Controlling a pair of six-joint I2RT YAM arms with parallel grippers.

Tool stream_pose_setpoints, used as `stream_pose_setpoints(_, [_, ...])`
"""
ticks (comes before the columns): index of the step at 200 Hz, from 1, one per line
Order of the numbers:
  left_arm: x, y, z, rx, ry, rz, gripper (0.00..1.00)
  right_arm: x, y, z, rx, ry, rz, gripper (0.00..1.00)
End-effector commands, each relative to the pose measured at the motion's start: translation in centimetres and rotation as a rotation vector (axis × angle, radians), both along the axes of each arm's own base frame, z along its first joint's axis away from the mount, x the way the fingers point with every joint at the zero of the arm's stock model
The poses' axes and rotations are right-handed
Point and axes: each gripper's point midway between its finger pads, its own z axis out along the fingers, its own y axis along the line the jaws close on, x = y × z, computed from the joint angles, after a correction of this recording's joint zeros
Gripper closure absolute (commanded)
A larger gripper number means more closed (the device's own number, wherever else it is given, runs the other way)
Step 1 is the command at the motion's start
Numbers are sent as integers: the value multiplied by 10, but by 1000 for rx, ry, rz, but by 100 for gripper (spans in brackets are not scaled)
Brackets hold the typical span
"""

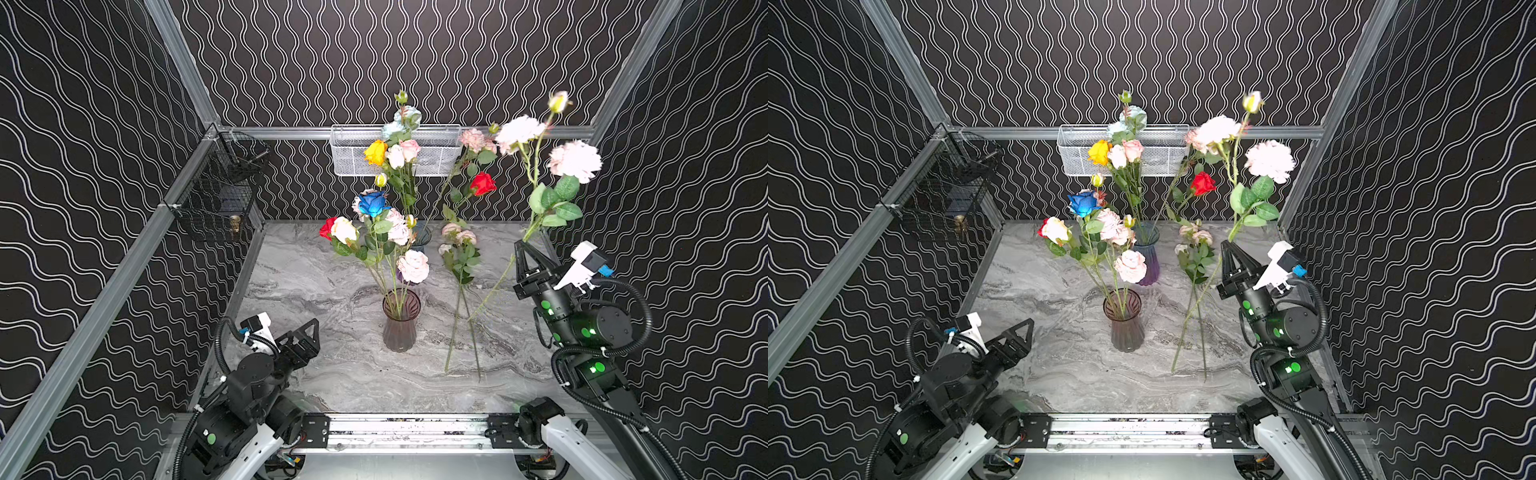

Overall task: Arrange flowers in a vase
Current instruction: Place the flower in the vase.

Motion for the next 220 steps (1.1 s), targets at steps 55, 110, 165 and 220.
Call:
stream_pose_setpoints(55, [-3, 20, -4, 83, 57, 88, 2, -19, 59, 66, -10, -198, 256, 100])
stream_pose_setpoints(110, [-1, 15, -7, 37, 36, 72, 2, -36, 130, 81, -154, -272, 368, 100])
stream_pose_setpoints(165, [2, 6, -8, 28, 44, 42, 2, -21, 170, 65, -143, -314, 411, 100])
stream_pose_setpoints(220, [4, 0, -11, 8, 47, 21, 2, 0, 197, 18, -167, -250, 431, 100])
